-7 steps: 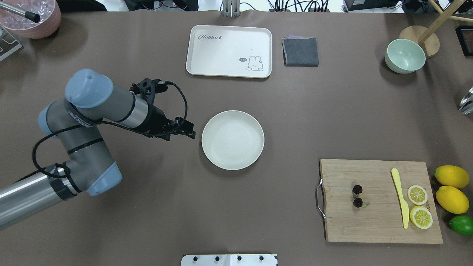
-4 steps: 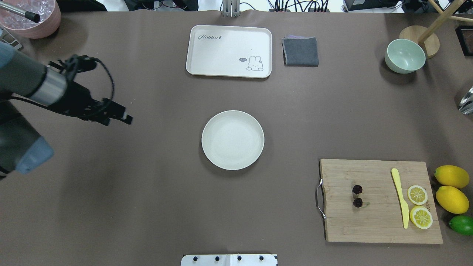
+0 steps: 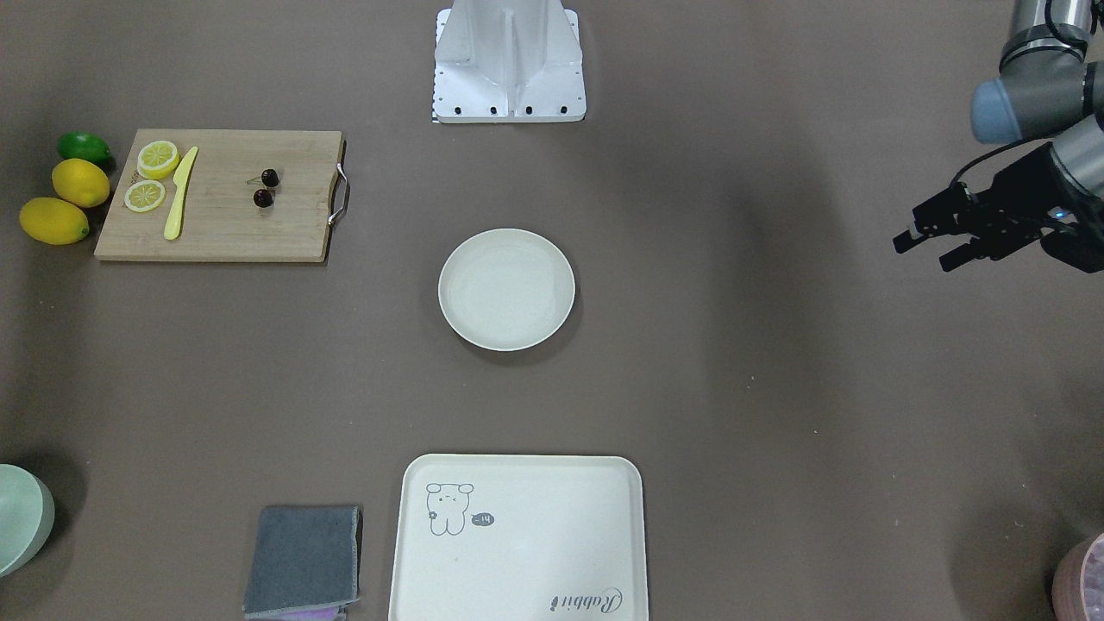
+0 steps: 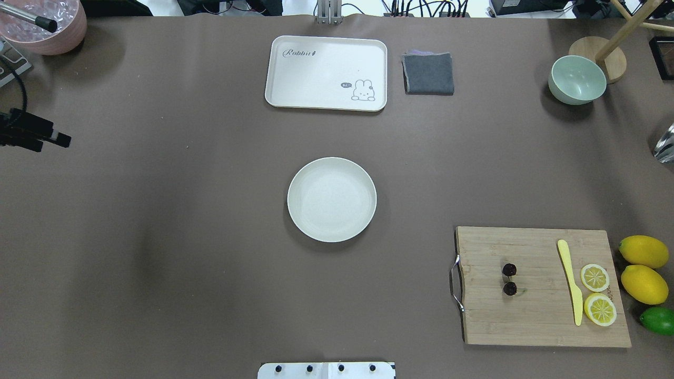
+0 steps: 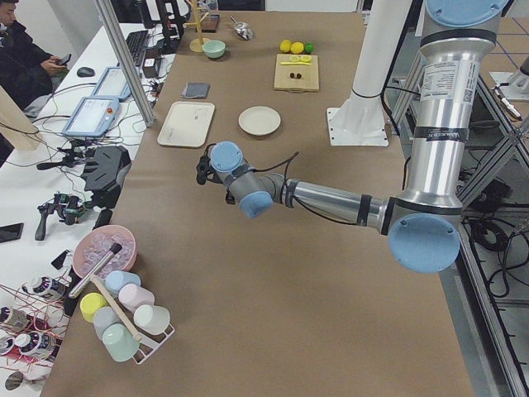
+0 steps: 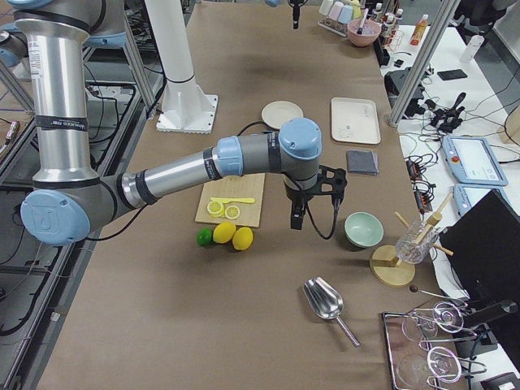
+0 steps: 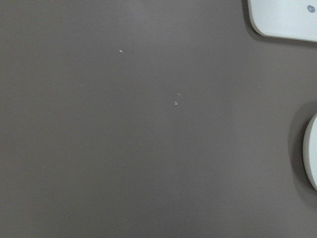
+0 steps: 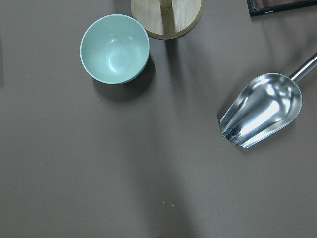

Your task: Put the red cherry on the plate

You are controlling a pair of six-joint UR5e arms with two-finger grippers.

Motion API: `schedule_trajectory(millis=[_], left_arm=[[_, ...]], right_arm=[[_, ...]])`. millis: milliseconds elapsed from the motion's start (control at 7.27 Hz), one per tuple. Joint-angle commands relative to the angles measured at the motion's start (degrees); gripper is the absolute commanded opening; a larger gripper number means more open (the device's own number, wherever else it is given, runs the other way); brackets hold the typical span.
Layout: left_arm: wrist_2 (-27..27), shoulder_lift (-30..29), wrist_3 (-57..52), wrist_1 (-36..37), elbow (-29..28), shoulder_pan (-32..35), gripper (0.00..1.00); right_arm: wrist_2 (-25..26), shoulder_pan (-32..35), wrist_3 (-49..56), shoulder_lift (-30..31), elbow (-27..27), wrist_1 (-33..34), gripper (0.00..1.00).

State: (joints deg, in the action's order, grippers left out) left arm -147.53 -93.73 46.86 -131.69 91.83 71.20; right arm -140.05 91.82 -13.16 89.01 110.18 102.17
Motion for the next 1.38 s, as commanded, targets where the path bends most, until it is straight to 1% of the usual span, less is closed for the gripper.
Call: schedule_trajectory(millis=[0, 138, 275, 413, 550, 688, 825, 963, 1101, 1238], left_arm=[[0.22, 0.12, -0.72, 0.04, -8.91, 9.62, 0.94], [1.09, 0.21, -1.15, 0.12, -10.60, 11.57, 0.98], [1.28, 1.34, -7.77, 0.91, -12.80, 14.29, 0.98], [1.54, 3.01, -16.27, 4.22, -13.51, 15.80, 0.98], [1.63, 4.50, -22.80, 7.99, -13.09, 18.94, 0.98], [1.72, 5.91, -26.17, 9.16, -13.26, 19.67, 0.98], [1.72, 6.71, -26.64, 9.17, -13.17, 20.03, 0.98], [1.89, 7.58, -27.25, 9.09, -12.74, 20.21, 0.98], [1.89, 7.94, -27.35, 9.09, -12.30, 20.47, 0.98], [1.63, 7.95, -27.26, 9.09, -11.51, 20.38, 0.98]], right_arm=[[-0.22, -2.17, -0.02, -0.32, 2.40, -0.04, 1.00], [-0.22, -2.78, 0.07, -0.24, 3.36, -0.13, 1.00], [-0.13, -3.40, 0.15, -0.24, 4.76, -0.13, 1.00], [0.04, -4.10, 0.76, 0.11, 6.43, -0.13, 1.00], [0.48, -5.41, 0.86, 0.38, 8.71, -0.13, 1.00], [0.57, -7.43, 0.86, 0.12, 9.86, -0.04, 1.00], [0.66, -9.97, 0.60, -0.32, 10.57, -0.21, 1.00], [0.92, -11.13, 0.16, 0.46, 13.28, 0.05, 1.00], [0.92, -12.53, -0.54, 3.08, 17.39, 2.23, 1.00], [1.01, -12.72, -3.51, 4.23, 21.61, 3.99, 1.00]])
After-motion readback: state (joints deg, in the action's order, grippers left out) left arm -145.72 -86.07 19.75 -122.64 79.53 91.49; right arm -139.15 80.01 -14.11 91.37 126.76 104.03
